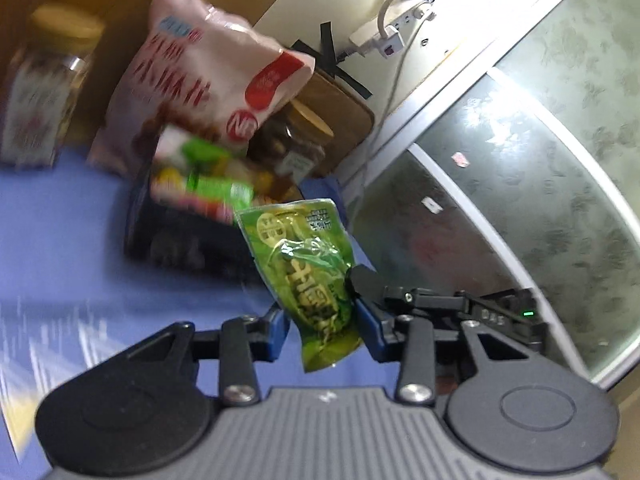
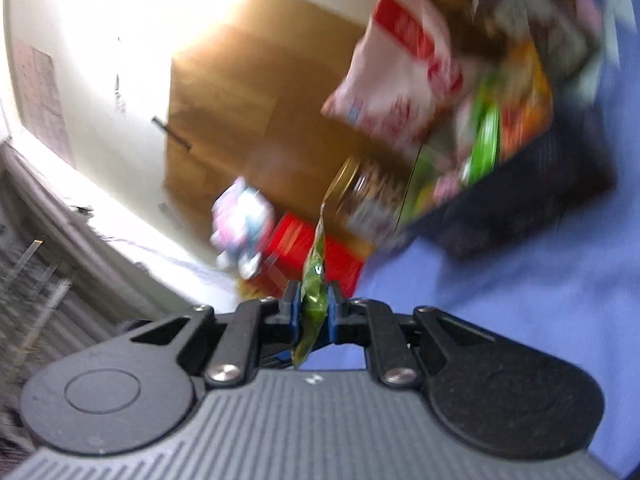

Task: Organize snacks
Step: 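Carry the green pickle packet into the tin box and open the right tool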

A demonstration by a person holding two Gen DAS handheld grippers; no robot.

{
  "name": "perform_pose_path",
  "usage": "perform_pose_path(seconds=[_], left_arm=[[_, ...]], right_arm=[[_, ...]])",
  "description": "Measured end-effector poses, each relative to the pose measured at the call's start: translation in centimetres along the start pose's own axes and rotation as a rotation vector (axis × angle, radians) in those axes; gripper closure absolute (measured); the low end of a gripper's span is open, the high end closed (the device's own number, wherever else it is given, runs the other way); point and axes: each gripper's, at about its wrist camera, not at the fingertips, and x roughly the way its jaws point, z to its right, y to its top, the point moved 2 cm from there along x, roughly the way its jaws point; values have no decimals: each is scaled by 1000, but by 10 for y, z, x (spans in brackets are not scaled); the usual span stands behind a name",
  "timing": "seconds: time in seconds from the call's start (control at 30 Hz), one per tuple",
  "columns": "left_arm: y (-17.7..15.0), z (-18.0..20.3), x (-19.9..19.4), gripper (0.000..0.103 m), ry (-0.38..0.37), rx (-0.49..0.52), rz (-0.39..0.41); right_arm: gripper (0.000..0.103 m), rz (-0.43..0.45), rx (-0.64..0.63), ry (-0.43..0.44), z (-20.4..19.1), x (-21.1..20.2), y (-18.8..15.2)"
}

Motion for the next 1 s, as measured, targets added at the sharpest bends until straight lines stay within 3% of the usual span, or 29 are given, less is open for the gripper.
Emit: perform_pose_path(seconds=[0.3,0.37,0.4,0.43,0.5,0.57,0.73,0.8,0.93,1.0], left_arm=[[61,-42,78,63,166,-8,-35],[66,-49,88,60,240,3,-24],[69,-53,93,53,300,12,-7],[71,-56,96,53,343,18,3],[72,-57,95,52,356,22,27],[68,-56,89,51,355,12,41],[50,-37,62,49,374,73,82],[39,-27,50,43,397,94,97],[12,-7,32,42,449,155,100],[-3,1,24,29,487,182,96]], right_arm=[[83,62,-203,-236,39,54,59],[78,86,-327,-334,42,64,59],[74,102,-378,-386,43,69,57],[59,119,-419,-431,44,71,55],[53,183,-469,-495,45,66,52],[52,237,-481,-498,44,55,50],[52,277,-483,-467,31,20,30],[52,283,-488,-480,22,13,13],[51,285,-492,-551,9,7,-24],[51,275,-493,-586,4,3,-41]])
